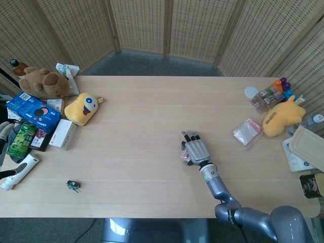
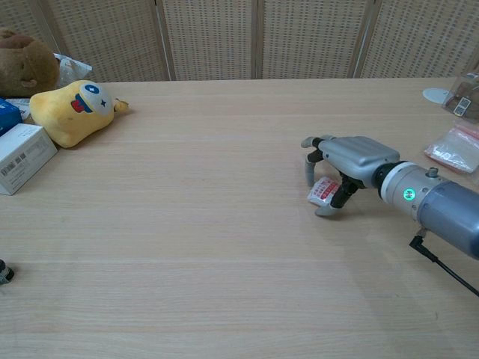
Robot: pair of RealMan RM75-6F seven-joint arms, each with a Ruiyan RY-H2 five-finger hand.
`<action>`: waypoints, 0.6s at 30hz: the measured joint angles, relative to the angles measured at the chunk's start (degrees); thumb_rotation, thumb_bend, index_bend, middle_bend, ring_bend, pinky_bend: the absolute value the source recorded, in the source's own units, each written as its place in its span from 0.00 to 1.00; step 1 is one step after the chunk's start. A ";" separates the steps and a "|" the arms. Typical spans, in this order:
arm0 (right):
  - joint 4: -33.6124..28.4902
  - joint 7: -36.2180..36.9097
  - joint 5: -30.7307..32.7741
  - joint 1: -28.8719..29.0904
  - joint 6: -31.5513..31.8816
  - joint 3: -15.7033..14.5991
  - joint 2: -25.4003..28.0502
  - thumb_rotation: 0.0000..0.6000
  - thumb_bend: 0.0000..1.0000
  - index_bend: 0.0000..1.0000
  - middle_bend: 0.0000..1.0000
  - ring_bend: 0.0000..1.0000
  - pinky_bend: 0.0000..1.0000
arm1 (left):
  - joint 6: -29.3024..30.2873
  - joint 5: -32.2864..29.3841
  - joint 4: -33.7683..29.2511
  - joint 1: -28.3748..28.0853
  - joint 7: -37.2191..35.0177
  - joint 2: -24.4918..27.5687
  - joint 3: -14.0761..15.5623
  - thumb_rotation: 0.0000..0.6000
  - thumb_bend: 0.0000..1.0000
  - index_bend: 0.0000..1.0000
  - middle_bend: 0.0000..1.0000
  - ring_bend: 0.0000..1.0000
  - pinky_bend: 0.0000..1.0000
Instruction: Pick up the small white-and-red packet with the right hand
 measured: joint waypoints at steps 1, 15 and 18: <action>0.79 0.65 -0.78 0.15 0.16 -0.13 -0.26 1.00 0.00 0.56 0.00 0.00 0.00 | -0.05 0.00 0.02 -0.02 0.07 -0.03 0.02 1.00 0.00 0.08 0.00 0.00 0.00; -0.58 1.07 -5.63 0.43 3.97 -0.60 1.44 1.00 0.00 0.68 0.00 0.00 0.00 | -0.06 0.36 -0.13 -0.02 0.43 -0.19 0.19 1.00 0.00 0.08 0.00 0.00 0.00; -3.39 -0.22 -6.13 0.51 5.03 -0.14 2.88 1.00 0.00 0.68 0.00 0.00 0.00 | -0.01 0.59 -0.26 0.02 0.40 -0.16 0.27 1.00 0.00 0.08 0.00 0.00 0.00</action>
